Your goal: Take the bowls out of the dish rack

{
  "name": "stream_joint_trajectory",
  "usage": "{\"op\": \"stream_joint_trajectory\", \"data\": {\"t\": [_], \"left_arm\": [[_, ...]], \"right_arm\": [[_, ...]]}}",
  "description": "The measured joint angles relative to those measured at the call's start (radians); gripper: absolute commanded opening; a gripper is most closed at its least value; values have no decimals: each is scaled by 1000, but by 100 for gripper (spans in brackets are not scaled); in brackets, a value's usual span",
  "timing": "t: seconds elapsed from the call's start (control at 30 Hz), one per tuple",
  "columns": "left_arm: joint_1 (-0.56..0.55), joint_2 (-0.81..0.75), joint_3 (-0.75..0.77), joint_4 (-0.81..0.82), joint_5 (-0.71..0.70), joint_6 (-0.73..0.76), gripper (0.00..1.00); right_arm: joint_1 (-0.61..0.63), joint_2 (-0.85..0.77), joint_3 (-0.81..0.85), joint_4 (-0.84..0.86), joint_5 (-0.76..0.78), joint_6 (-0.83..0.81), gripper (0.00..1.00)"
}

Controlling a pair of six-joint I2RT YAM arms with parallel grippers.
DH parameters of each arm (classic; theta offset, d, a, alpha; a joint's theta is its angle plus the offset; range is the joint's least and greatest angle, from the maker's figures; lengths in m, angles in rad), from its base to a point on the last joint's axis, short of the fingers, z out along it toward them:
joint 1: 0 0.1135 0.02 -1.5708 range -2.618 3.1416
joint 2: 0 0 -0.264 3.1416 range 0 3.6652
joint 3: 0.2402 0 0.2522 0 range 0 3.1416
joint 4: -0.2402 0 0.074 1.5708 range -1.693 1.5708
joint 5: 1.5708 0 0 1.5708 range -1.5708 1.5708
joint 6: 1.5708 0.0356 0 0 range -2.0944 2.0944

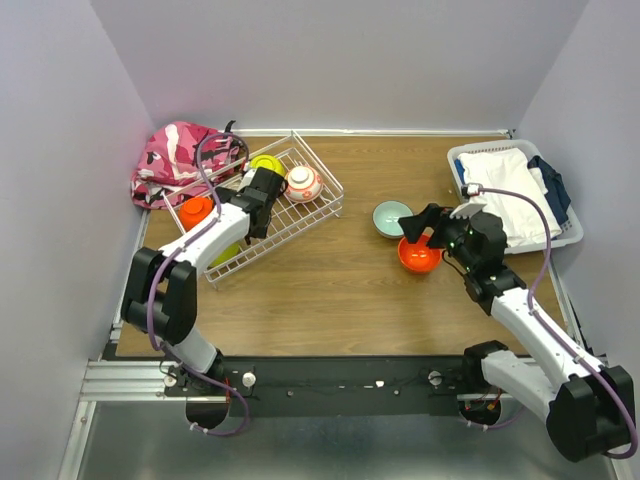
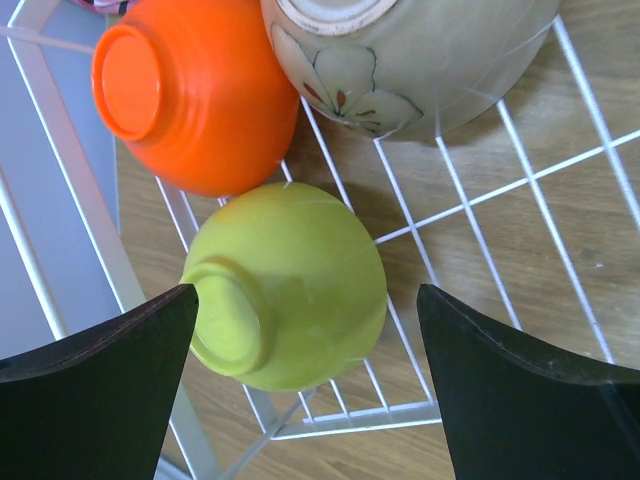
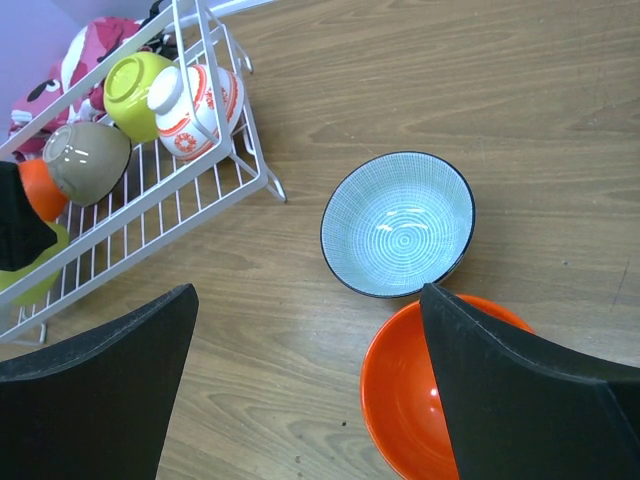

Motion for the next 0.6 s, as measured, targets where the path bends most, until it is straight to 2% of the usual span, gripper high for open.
{"op": "stream_joint_trajectory", "data": {"t": [0.6], "left_arm": [[2,190,74,-122,-119,0,99]], "right_arm": [[10,-24,-32,17,0,3,100]]}}
